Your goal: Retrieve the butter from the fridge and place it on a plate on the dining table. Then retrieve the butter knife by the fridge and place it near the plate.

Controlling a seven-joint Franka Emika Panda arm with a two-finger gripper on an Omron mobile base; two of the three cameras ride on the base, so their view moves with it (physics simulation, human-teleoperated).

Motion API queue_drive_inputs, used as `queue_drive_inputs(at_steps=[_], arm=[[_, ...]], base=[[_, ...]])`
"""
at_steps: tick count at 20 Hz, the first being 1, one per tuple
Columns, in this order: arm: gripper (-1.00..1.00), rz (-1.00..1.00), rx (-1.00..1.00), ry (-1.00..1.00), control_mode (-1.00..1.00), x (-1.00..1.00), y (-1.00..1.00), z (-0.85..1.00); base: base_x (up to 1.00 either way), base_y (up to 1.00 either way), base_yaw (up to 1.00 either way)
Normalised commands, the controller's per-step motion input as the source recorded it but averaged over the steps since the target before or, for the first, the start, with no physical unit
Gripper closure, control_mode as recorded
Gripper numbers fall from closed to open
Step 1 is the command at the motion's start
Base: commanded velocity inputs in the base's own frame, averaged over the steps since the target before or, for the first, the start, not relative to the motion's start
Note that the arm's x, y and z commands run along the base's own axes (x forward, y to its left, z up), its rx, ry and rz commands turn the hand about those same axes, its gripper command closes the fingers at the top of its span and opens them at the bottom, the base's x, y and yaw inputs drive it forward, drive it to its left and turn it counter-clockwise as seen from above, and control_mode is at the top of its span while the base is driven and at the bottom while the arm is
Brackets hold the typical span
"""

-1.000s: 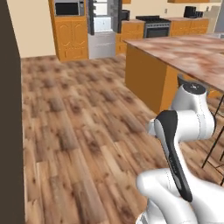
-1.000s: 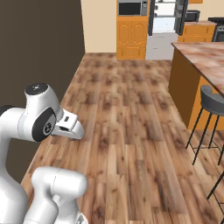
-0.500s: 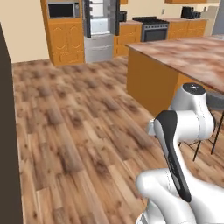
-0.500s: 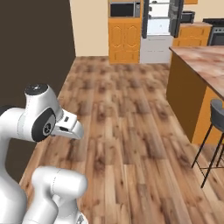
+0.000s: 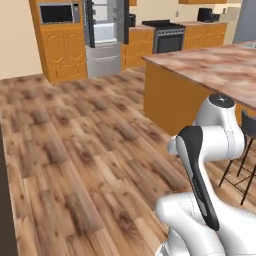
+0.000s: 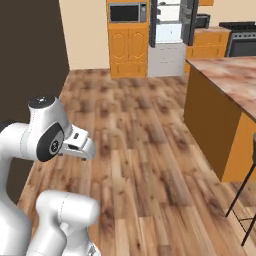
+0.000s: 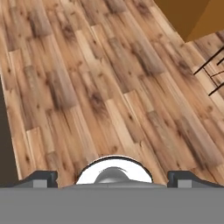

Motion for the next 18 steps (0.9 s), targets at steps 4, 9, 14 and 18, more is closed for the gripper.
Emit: queue_drive_inputs(at_steps=[4, 9, 14, 18], arm=[[-1.0, 0.0, 0.0, 0.0, 1.0, 0.0, 0.0, 0.0], [-1.0, 0.0, 0.0, 0.0, 1.0, 0.0, 0.0, 0.0], [-1.0, 0.0, 0.0, 0.0, 1.0, 0.0, 0.0, 0.0], [-1.0, 0.0, 0.0, 0.0, 1.0, 0.0, 0.0, 0.0]], base=[[1.0, 0.64, -0.27], [1.0, 0.68, -0.27], [1.0, 0.74, -0.26], [1.0, 0.96, -0.24]])
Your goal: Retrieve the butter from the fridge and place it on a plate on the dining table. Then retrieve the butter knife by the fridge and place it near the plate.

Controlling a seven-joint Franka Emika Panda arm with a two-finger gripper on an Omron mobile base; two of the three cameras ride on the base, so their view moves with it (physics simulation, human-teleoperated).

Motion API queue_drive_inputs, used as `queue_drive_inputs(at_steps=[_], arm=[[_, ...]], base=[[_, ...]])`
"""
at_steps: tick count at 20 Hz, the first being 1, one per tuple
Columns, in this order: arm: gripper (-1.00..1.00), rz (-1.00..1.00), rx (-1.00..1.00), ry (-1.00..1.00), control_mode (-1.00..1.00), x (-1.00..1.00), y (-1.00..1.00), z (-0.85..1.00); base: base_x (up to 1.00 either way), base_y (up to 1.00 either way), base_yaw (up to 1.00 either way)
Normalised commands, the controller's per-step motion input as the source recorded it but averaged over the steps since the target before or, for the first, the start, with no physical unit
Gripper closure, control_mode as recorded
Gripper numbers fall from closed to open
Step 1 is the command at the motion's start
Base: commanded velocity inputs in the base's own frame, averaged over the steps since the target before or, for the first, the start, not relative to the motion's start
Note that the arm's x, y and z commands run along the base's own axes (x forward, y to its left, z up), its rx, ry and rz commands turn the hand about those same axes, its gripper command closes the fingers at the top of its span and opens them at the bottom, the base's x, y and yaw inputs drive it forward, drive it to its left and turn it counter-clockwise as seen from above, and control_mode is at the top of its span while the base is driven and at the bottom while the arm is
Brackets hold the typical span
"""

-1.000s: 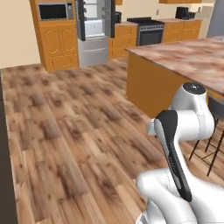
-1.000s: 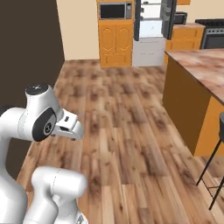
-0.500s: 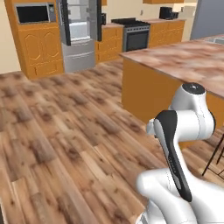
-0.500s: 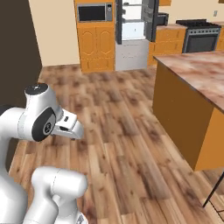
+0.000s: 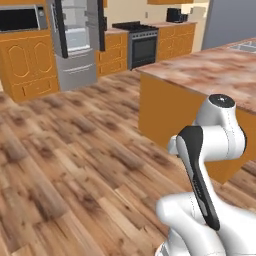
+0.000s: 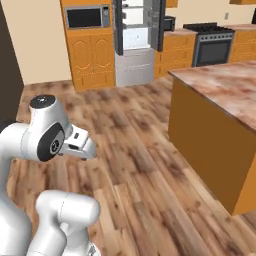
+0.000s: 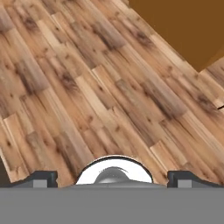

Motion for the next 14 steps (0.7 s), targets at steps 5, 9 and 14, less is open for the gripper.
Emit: queue_drive_inputs(at_steps=[5, 9, 14], arm=[[-1.0, 0.0, 0.0, 0.0, 1.0, 0.0, 0.0, 0.0], [-1.0, 0.0, 0.0, 0.0, 1.0, 0.0, 0.0, 0.0], [-1.0, 0.0, 0.0, 0.0, 1.0, 0.0, 0.0, 0.0]], base=[[1.0, 0.96, -0.25], [1.0, 1.0, -0.27], [1.0, 1.0, -0.25]])
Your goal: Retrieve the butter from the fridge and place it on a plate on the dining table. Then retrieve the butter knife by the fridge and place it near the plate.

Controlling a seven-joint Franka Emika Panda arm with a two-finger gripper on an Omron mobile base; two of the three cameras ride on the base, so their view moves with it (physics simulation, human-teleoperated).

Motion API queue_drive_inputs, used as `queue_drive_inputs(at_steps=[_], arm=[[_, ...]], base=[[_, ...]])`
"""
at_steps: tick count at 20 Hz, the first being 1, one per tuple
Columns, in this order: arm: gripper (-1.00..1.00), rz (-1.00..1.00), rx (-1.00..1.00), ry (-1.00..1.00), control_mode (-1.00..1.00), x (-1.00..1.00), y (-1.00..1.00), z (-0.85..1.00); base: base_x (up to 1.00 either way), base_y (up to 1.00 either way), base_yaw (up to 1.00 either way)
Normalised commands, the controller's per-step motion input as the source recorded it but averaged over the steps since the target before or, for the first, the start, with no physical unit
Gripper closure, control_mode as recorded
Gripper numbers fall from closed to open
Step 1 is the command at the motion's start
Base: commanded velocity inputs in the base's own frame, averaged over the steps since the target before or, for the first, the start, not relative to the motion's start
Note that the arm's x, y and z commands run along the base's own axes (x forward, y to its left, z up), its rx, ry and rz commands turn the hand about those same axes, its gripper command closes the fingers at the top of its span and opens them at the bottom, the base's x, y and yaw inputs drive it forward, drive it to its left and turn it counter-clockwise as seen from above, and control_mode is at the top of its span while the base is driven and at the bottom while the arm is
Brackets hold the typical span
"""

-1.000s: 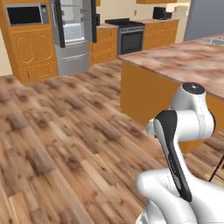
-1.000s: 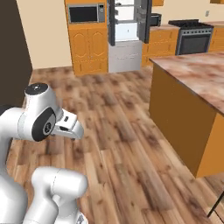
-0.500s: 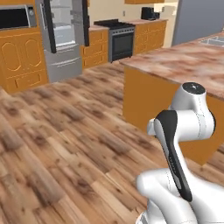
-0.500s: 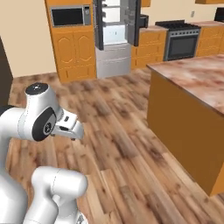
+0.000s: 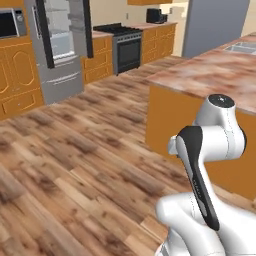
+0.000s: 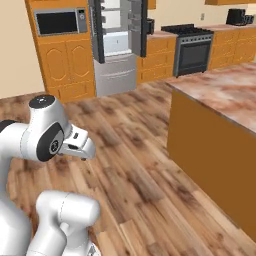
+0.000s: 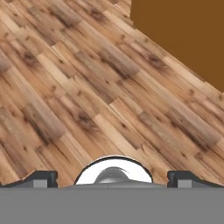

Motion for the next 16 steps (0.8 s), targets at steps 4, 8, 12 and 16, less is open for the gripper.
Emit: queue_drive_inputs(at_steps=[4, 8, 12, 16], arm=[[-1.0, 0.0, 0.0, 0.0, 1.0, 0.0, 0.0, 0.0], [-1.0, 0.0, 0.0, 0.0, 1.0, 0.0, 0.0, 0.0], [-1.0, 0.0, 0.0, 0.0, 1.0, 0.0, 0.0, 0.0], [-1.0, 0.0, 0.0, 0.0, 1.0, 0.0, 0.0, 0.0]], base=[[1.0, 1.0, -0.25], [1.0, 1.0, -0.26], [1.0, 1.0, -0.26], [1.0, 1.0, -0.27]])
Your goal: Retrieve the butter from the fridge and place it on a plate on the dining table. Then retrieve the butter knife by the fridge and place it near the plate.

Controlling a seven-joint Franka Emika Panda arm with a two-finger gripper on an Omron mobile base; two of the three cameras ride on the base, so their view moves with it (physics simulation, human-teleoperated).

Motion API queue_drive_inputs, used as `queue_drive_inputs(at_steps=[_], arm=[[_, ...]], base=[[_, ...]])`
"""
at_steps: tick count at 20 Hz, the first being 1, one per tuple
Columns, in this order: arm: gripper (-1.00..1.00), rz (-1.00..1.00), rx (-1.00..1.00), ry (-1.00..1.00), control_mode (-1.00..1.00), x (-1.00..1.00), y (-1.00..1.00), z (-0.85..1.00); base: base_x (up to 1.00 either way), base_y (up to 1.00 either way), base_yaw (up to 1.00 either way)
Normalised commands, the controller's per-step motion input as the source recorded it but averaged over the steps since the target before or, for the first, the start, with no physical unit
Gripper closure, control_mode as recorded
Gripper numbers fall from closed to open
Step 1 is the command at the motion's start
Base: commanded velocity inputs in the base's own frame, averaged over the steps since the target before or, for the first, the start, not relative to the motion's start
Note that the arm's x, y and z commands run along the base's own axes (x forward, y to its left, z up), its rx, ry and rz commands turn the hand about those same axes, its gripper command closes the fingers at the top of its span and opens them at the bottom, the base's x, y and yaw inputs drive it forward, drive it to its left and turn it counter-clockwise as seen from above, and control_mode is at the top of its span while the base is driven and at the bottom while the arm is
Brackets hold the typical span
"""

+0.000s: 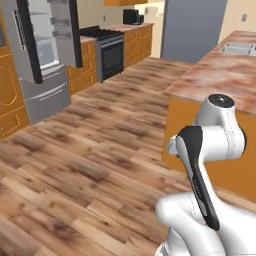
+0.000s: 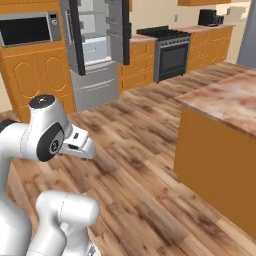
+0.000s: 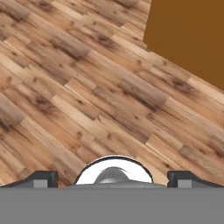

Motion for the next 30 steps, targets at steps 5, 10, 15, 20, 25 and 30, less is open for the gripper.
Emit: queue_drive_inputs(at_steps=[5, 10, 15, 20, 25, 30], arm=[[-1.0, 0.0, 0.0, 0.0, 1.0, 0.0, 0.0, 0.0], [-1.0, 0.0, 0.0, 0.0, 1.0, 0.0, 0.0, 0.0], [-1.0, 0.0, 0.0, 0.0, 1.0, 0.0, 0.0, 0.0], [-1.0, 0.0, 0.0, 0.0, 1.0, 0.0, 0.0, 0.0], [-1.0, 0.0, 0.0, 0.0, 1.0, 0.0, 0.0, 0.0], [-1.0, 0.0, 0.0, 0.0, 1.0, 0.0, 0.0, 0.0]], base=[[1.0, 0.96, -0.3], [1.0, 0.85, -0.4], [1.0, 0.82, -0.41], [1.0, 0.85, -0.4], [0.95, 0.96, -0.37], [0.75, 0.83, -0.32]])
